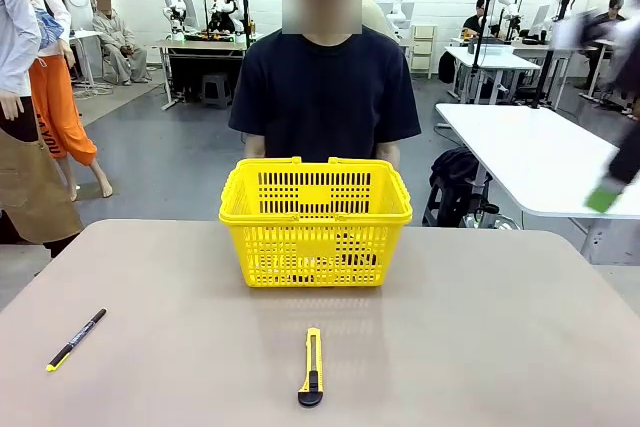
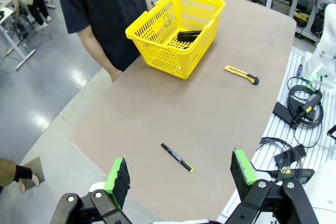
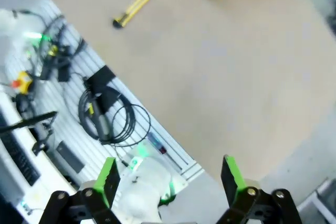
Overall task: Place the items the person wants into the basket.
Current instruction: Pick up the item the person points to and place it in the Market Basket.
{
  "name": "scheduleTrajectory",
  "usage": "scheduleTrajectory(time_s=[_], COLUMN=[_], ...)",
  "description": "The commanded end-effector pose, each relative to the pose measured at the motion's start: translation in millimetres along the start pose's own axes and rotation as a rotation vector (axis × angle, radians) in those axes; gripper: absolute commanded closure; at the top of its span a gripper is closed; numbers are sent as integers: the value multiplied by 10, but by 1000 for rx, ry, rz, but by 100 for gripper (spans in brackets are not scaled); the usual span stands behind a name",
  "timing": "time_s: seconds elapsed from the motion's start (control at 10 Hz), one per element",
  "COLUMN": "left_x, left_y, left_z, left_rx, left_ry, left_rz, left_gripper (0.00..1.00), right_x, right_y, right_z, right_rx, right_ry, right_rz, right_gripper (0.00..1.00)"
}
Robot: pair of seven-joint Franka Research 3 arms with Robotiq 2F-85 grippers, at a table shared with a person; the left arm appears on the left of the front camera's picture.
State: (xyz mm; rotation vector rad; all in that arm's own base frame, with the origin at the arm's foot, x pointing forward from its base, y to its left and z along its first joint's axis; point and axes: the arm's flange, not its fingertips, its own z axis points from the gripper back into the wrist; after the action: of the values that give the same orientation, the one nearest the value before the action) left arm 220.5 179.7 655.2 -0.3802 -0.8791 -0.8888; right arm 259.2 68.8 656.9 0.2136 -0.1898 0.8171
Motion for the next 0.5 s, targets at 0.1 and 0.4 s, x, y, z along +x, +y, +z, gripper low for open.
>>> scheduleTrajectory(time_s=[0.1, 0.4], left_x=[0, 0], left_y=[-1, -1], left_z=[5, 5], left_rx=[-6, -6], left_ry=[-11, -11], left_rz=[-9, -9], left_gripper=[0, 0], right_x=[-731, -1241], right_y=[-224, -512], right_z=[331, 635], right_rx=[261, 380], right_ry=[-130, -412], right_rz=[262, 533], right_gripper=[0, 0])
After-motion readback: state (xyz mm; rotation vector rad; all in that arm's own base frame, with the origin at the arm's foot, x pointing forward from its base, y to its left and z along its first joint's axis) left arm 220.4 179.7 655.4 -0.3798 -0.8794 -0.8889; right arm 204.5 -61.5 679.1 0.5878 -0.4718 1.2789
